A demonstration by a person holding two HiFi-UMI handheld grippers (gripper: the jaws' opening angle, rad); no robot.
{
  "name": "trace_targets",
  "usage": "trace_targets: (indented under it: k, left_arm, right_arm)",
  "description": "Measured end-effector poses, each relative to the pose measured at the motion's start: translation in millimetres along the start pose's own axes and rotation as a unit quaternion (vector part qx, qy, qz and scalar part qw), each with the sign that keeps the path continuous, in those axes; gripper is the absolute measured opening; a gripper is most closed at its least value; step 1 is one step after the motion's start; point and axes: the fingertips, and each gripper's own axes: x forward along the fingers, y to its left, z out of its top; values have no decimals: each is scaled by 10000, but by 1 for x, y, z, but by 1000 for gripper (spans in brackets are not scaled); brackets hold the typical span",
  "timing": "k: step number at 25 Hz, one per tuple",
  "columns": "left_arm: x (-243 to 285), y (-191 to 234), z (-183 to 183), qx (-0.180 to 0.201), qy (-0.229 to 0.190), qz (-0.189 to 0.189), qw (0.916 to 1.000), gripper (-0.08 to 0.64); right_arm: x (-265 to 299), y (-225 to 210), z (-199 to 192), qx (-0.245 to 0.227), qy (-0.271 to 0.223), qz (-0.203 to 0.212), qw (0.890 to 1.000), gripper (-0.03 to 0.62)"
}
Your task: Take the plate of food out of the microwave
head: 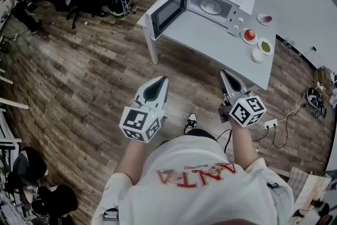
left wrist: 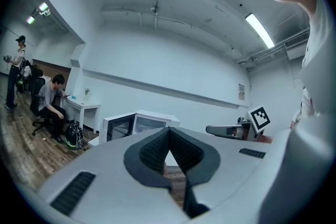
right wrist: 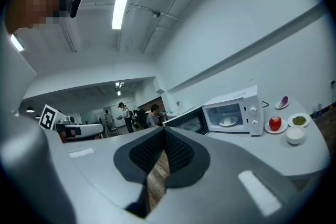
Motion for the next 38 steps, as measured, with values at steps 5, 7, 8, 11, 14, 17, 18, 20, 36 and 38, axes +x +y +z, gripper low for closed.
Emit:
trace_targets:
  k: [5, 7, 8, 11, 14, 17, 18, 20, 36, 38]
  left_arm:
    - [67, -2, 7, 16, 135, -9, 9999, 6]
    - [95, -5, 12, 45, 166, -24, 9998, 6]
    - [109, -5, 14, 71, 179, -23, 9998, 6]
    - [149, -7, 20, 191, 230, -7, 9996, 6]
    - [184, -10, 22, 251, 279, -8, 9993, 6]
    - [211, -9, 20, 239, 383, -51, 9990, 6]
    - [219, -8, 19, 230, 420, -79, 9988, 6]
    - [235, -6, 16, 224, 478, -153, 9985, 6]
    - [363, 83, -3, 156, 742, -1044, 9916, 6]
    - [375, 97, -7, 66, 812, -1165, 9898, 6]
  right_arm:
    - [24, -61, 20, 190, -48, -5, 9998, 3]
    - [31, -88, 27, 309, -91, -19, 9995, 3]
    - [34, -101, 30, 363, -116, -25, 9993, 3]
    - [41, -140, 39, 508, -208, -50, 9985, 3]
    - [49, -170, 46, 549, -217, 11, 9983, 3]
    - [58, -187, 46, 609, -156, 38, 9980, 3]
    - [60, -191, 45, 646, -139, 26, 9978, 3]
    - [64, -201, 44, 716, -125, -24, 9974, 3]
    - [170, -265, 13, 1543, 296, -860, 9838, 3]
    - [193, -270, 11, 1680, 312, -912, 9811, 3]
